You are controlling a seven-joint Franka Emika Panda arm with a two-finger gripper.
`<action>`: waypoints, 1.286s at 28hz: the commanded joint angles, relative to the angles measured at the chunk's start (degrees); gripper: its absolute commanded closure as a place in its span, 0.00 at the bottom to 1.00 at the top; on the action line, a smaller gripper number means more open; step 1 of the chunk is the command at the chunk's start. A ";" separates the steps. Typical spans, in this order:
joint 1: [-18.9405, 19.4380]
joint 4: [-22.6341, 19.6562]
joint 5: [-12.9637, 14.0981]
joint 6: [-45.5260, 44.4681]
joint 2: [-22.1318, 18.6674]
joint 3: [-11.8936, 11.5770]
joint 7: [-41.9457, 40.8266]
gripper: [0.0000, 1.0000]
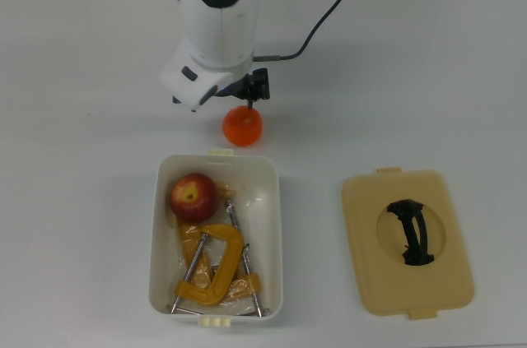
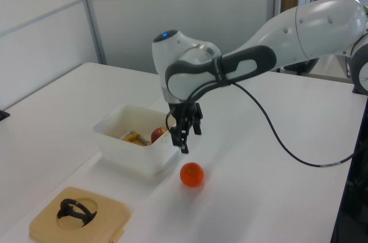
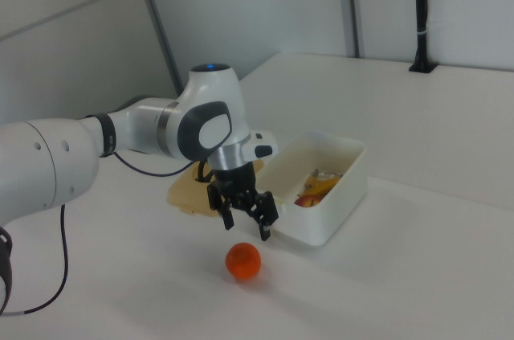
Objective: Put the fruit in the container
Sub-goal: 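Release the apple into the container and raise the gripper, then move the gripper down onto the orange and grasp it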
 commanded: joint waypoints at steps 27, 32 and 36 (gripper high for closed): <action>5.42 -2.28 -6.12 3.35 5.81 -0.55 -1.19 0.82; 5.42 -1.58 -5.95 3.17 5.38 -0.55 -1.37 1.00; 5.42 -1.05 -5.68 2.91 4.41 -0.55 -1.37 1.00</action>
